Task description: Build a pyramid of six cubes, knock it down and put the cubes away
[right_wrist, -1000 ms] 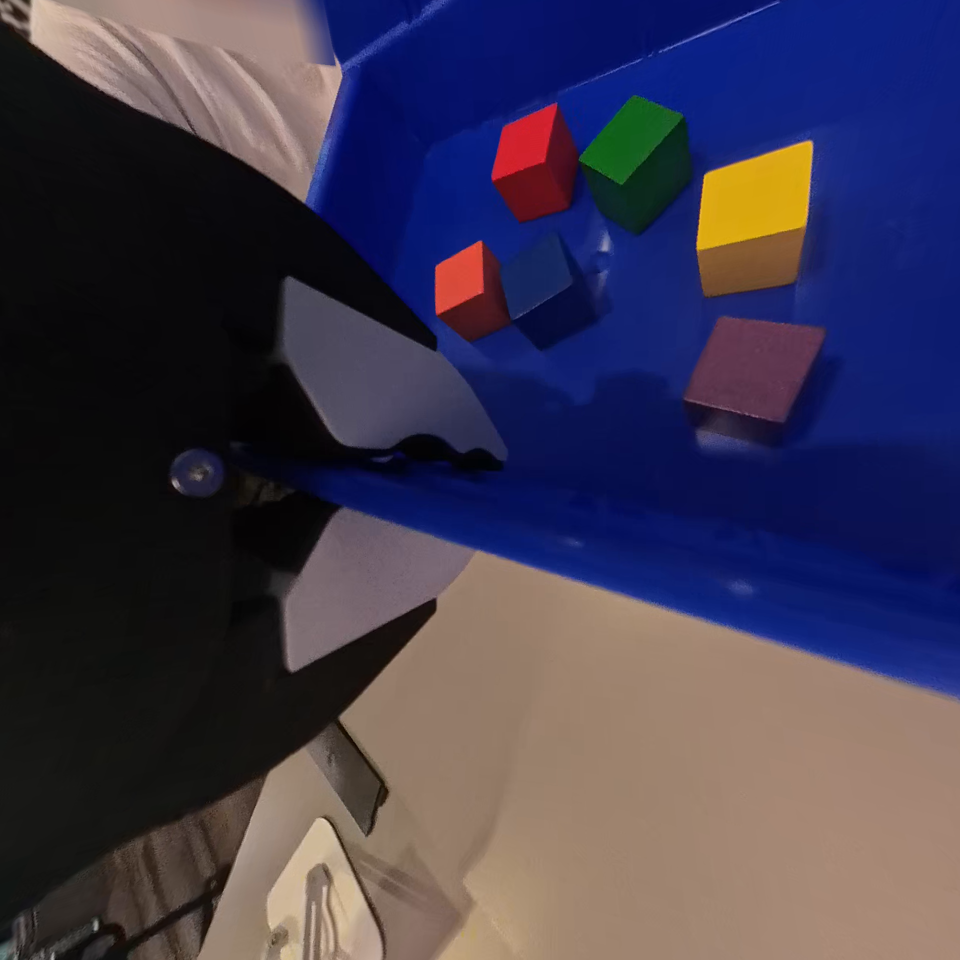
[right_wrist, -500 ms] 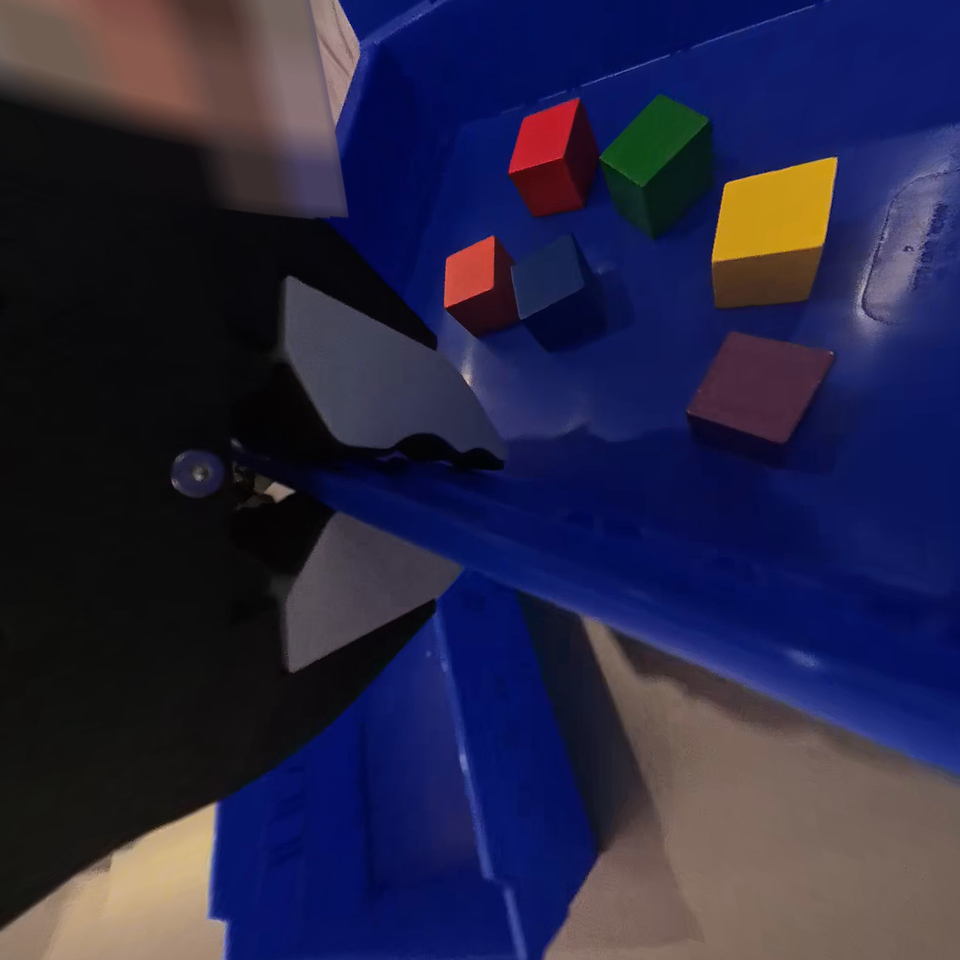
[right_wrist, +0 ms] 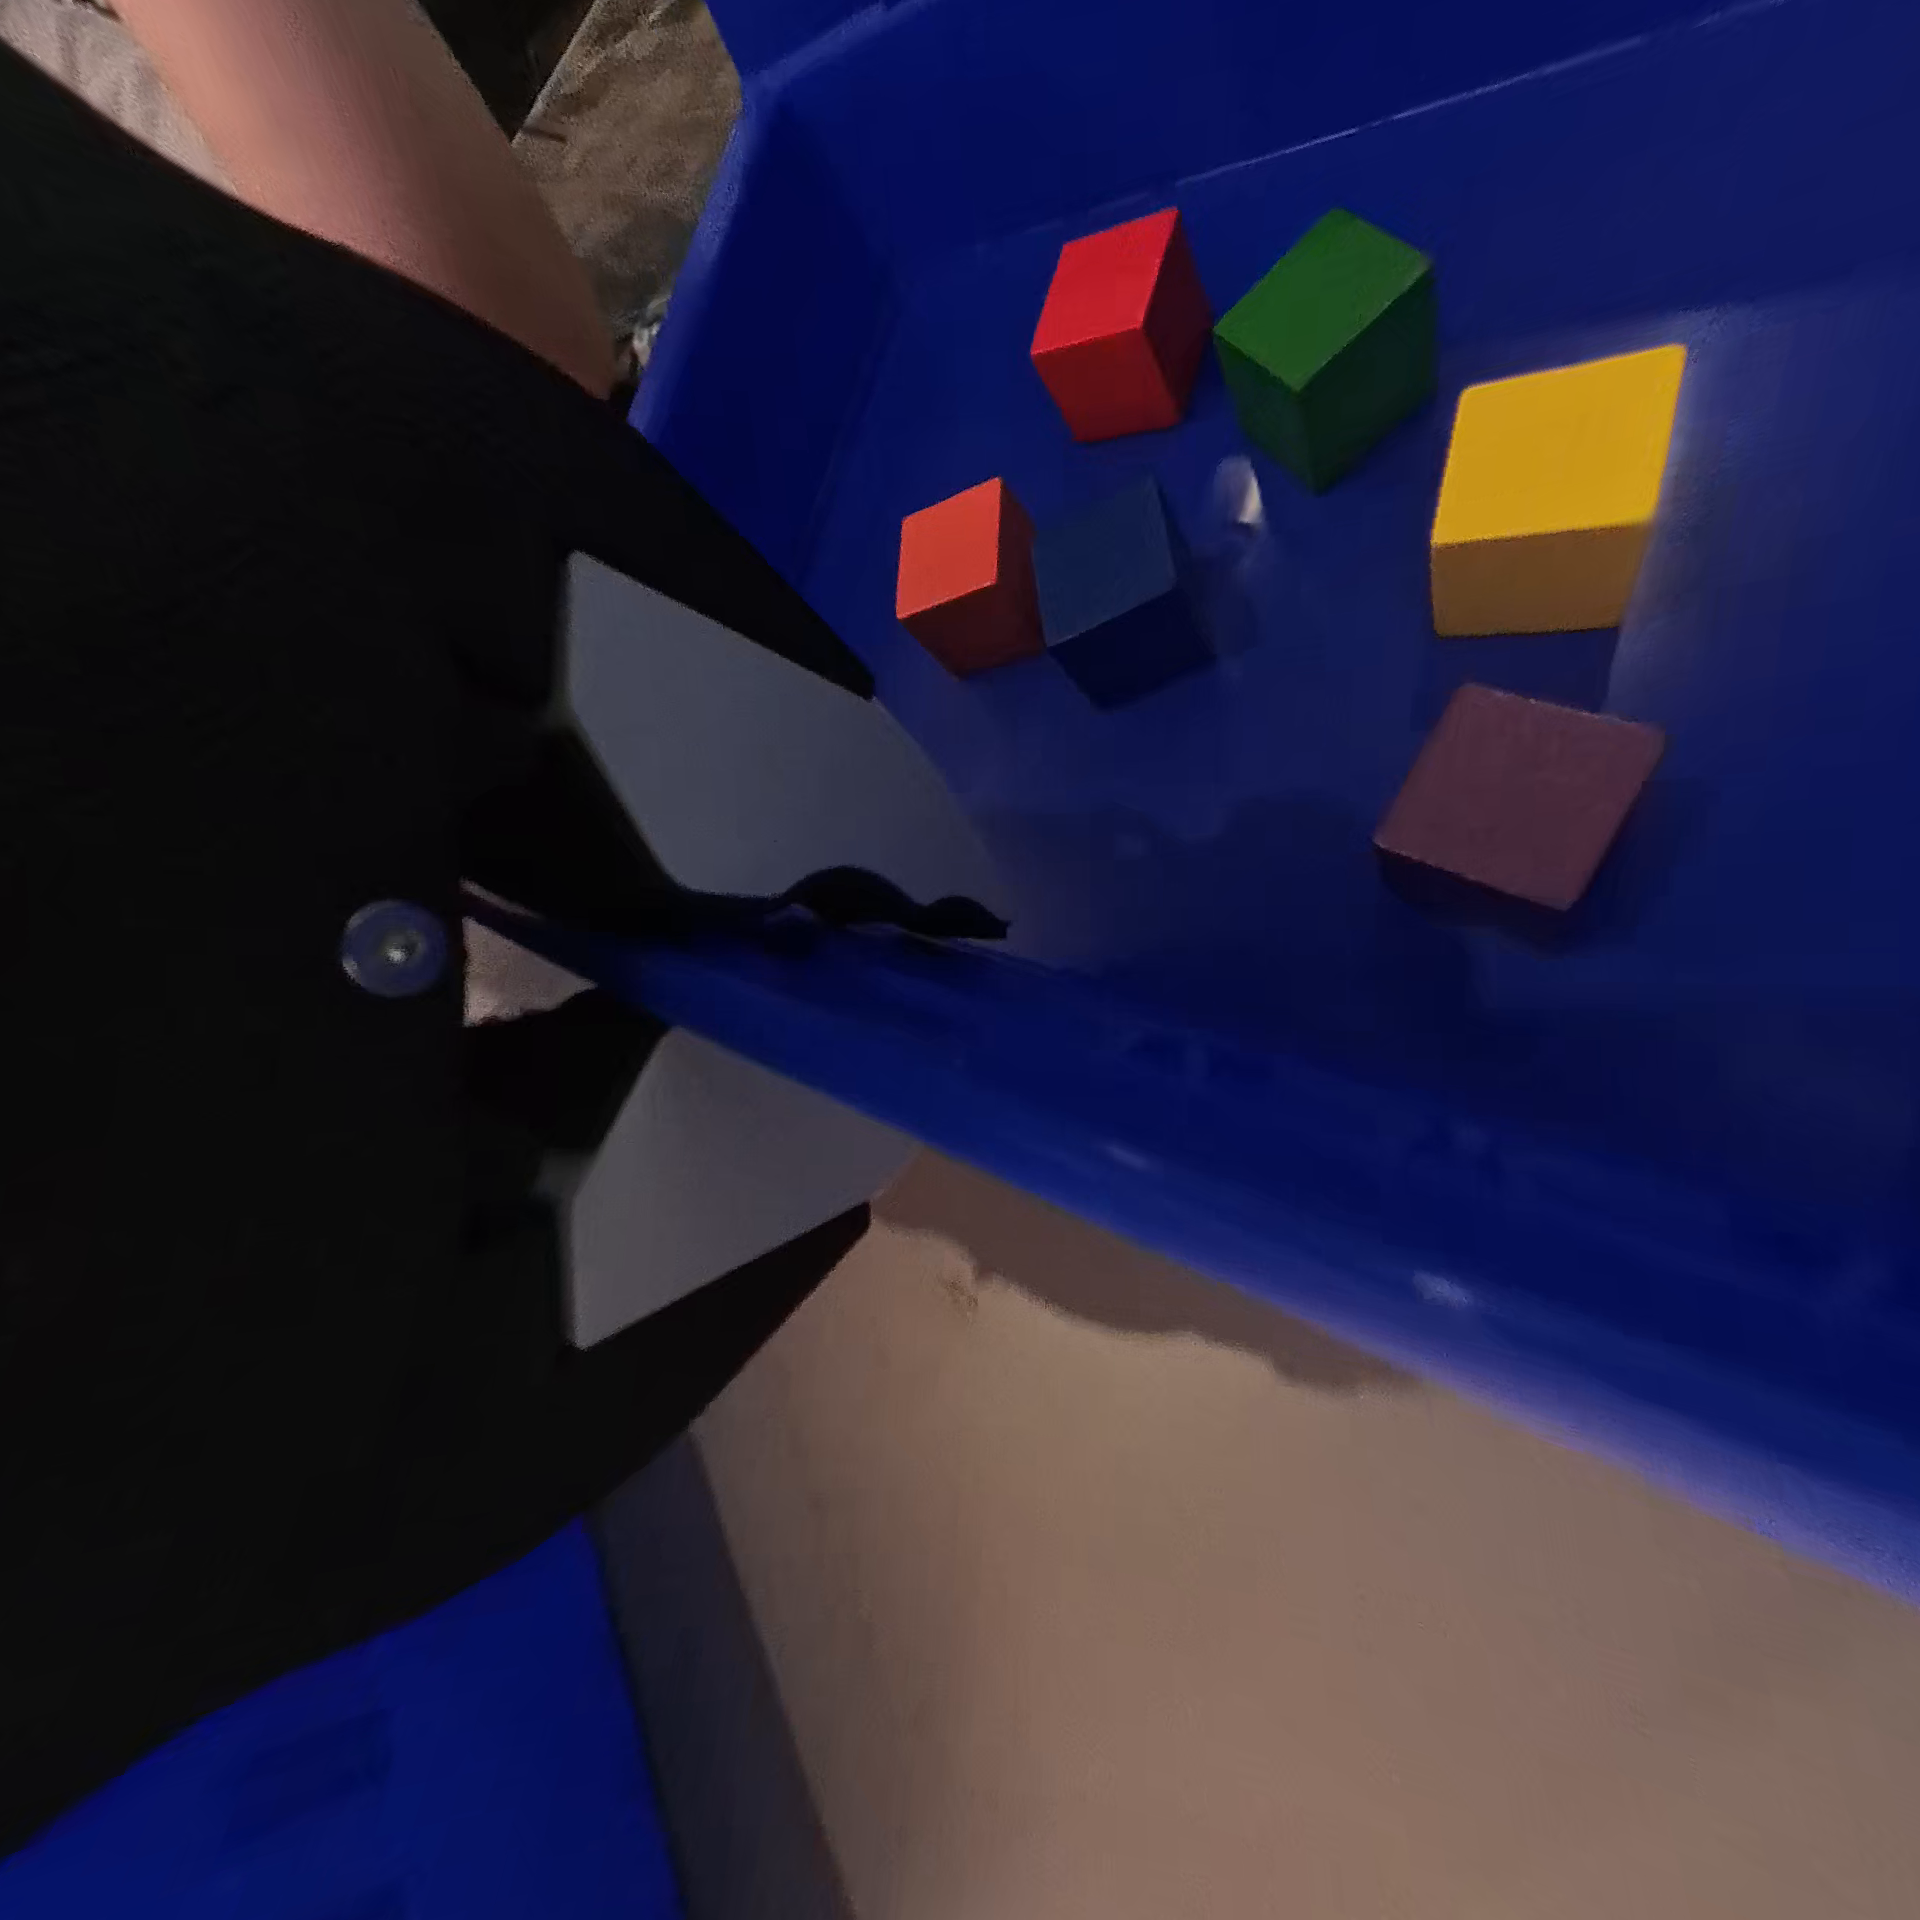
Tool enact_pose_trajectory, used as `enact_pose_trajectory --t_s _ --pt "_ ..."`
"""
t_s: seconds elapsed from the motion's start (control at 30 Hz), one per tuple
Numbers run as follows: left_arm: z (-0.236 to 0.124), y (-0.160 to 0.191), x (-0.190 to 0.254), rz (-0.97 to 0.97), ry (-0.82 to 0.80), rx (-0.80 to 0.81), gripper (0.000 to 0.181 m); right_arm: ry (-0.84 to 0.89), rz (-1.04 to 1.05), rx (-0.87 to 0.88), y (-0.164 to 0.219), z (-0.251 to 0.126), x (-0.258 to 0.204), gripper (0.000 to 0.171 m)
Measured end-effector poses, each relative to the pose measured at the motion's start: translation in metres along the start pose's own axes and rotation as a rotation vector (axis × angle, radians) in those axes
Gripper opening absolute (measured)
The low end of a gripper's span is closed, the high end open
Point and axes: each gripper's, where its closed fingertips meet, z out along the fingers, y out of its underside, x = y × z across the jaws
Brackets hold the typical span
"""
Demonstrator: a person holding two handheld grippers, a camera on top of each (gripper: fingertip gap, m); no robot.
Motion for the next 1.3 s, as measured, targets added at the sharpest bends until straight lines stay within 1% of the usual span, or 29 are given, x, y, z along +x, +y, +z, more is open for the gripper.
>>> enact_pose_trajectory --t_s 0.07,0.13,0.2,0.3,0.43,0.53,0.6,0.67,0.73,0.8,0.83,0.9,1.0,1.03,1.1,1.2,1.3 --pt "0.012 0.009 -0.004 -0.003 -0.001 -0.056 0.068 -0.017 0.040 0.029 0.000 0.005 0.005 0.011" --pt "0.025 0.019 -0.009 -0.018 0.003 -0.113 0.069 -0.062 0.042 0.050 -0.001 0.005 -0.001 0.027" --pt "0.040 0.032 -0.013 -0.045 0.015 -0.181 0.071 -0.072 -0.007 0.074 -0.001 -0.002 -0.003 0.029" --pt "0.067 0.057 -0.015 -0.074 0.060 -0.301 0.071 -0.049 -0.079 0.211 -0.009 -0.034 0.001 0.029" --pt "0.103 0.093 -0.013 -0.146 0.128 -0.480 0.071 0.014 -0.281 0.517 -0.011 -0.111 0.000 0.030" --pt "0.126 0.113 -0.004 -0.176 0.192 -0.560 0.065 0.043 -0.410 0.688 0.023 -0.168 0.003 0.030" --pt "0.139 0.123 0.002 -0.213 0.221 -0.602 0.065 0.017 -0.445 0.736 0.055 -0.192 0.009 0.030" --pt "0.140 0.139 0.014 -0.252 0.289 -0.712 0.061 -0.009 -0.453 0.799 0.085 -0.215 0.022 0.030" --pt "0.140 0.150 0.024 -0.247 0.336 -0.780 0.034 -0.020 -0.441 0.868 0.113 -0.236 0.041 0.030" --pt "0.149 0.151 0.027 -0.209 0.338 -0.769 0.016 -0.032 -0.415 0.923 0.140 -0.252 0.063 0.030" --pt "0.153 0.150 0.029 -0.208 0.343 -0.764 0.011 -0.035 -0.404 0.947 0.152 -0.259 0.074 0.030" --pt "0.159 0.148 0.026 -0.146 0.306 -0.765 0.009 -0.026 -0.370 1.017 0.172 -0.273 0.099 0.030" --pt "0.169 0.140 0.029 0.042 0.313 -0.709 0.017 0.003 -0.288 1.081 0.196 -0.285 0.148 0.031" --pt "0.173 0.136 0.034 0.064 0.343 -0.684 0.019 -0.006 -0.261 1.087 0.203 -0.286 0.162 0.031" --pt "0.180 0.129 0.043 0.060 0.388 -0.640 0.015 -0.049 -0.206 1.104 0.215 -0.285 0.187 0.031" --pt "0.183 0.126 0.048 0.121 0.408 -0.624 0.015 -0.131 -0.121 1.115 0.222 -0.288 0.219 0.030" --pt "0.184 0.125 0.051 0.121 0.420 -0.619 0.014 -0.141 -0.084 1.145 0.225 -0.289 0.241 0.030"
